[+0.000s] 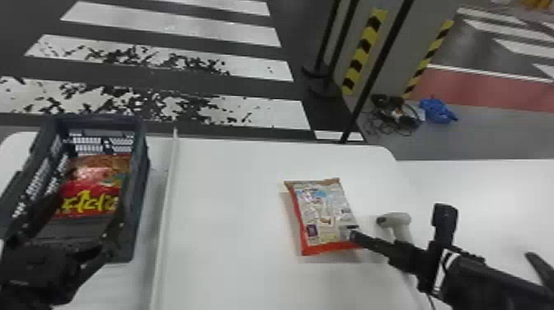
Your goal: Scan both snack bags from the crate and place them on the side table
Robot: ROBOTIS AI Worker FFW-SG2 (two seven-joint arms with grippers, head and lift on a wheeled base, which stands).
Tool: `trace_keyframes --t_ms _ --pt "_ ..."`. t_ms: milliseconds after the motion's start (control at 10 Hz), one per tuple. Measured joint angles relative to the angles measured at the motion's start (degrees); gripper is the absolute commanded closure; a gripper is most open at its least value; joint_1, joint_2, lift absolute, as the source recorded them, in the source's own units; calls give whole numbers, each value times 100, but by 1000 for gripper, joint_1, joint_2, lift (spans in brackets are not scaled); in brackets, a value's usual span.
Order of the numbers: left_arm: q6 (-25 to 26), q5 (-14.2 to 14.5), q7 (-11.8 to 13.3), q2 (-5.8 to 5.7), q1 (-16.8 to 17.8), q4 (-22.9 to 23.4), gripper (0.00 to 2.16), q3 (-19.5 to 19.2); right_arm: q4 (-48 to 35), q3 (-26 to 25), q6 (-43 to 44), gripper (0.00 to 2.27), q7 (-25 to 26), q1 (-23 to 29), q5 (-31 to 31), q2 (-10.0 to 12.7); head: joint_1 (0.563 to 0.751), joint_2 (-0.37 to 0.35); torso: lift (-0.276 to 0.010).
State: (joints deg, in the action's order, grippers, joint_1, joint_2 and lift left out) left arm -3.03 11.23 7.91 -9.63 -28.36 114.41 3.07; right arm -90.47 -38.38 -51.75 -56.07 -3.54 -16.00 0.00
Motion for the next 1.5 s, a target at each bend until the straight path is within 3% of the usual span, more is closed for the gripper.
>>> trace_keyframes --t_ms 200,300,400,500,700,1100,1500 --pt "0 9 0 -12 0 -21 90 1 270 19 125 154 -15 -128 -103 -40 695 -253 -98" --pt "0 14 0 -13 4 -35 90 1 398 41 132 404 -18 -172 -105 -88 695 -251 -98" --pt "0 21 0 -16 7 -45 90 0 527 68 134 907 -20 -219 -101 -149 695 -251 -98" --pt "0 26 0 -20 13 -55 90 -4 667 136 164 1953 -68 -253 -101 -240 695 -250 -98" --pt "0 32 0 -22 26 -77 90 -7 892 208 417 2236 -123 -291 -99 -338 695 -247 -98" --pt "-16 37 0 -14 39 -103 90 -2 1006 100 1024 2236 -329 -218 41 -386 695 -251 -98" --pt "-18 37 9 -13 -2 -81 90 -14 289 -390 599 2236 -363 -30 960 -343 695 -272 -98"
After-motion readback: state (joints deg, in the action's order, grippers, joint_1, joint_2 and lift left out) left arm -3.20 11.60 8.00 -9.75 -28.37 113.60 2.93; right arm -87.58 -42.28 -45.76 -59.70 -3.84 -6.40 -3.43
